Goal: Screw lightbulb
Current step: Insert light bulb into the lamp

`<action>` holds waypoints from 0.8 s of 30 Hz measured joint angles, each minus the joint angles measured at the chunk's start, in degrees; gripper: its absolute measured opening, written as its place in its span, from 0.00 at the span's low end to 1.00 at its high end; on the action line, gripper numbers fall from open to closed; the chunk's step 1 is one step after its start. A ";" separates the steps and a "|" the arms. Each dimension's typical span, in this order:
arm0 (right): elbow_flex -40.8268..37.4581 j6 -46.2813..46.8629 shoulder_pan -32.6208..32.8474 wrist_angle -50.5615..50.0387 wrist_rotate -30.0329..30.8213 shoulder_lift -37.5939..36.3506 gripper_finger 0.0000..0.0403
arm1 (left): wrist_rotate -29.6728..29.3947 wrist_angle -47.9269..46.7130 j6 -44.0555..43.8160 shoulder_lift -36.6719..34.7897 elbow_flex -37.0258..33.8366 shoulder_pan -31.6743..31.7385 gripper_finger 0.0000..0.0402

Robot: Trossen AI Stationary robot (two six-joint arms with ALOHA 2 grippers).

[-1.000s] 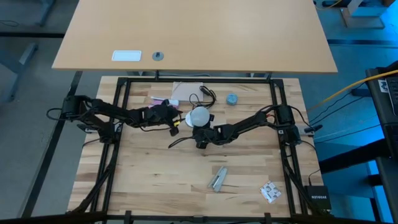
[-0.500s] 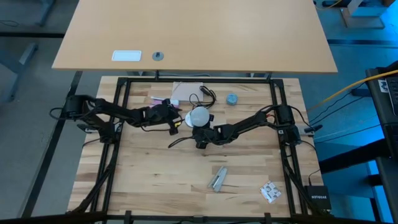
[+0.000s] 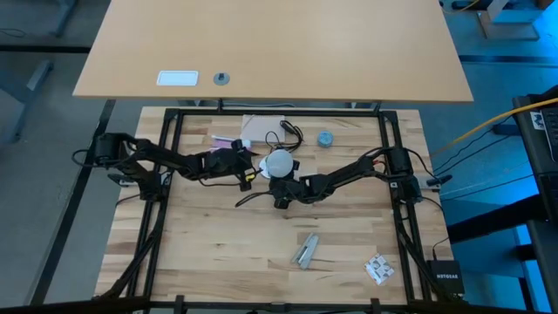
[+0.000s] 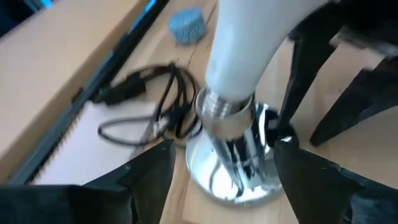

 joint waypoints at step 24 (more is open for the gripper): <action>0.00 0.00 0.00 0.09 -0.01 0.00 0.34 | 11.92 6.88 4.06 -0.07 3.13 1.85 0.65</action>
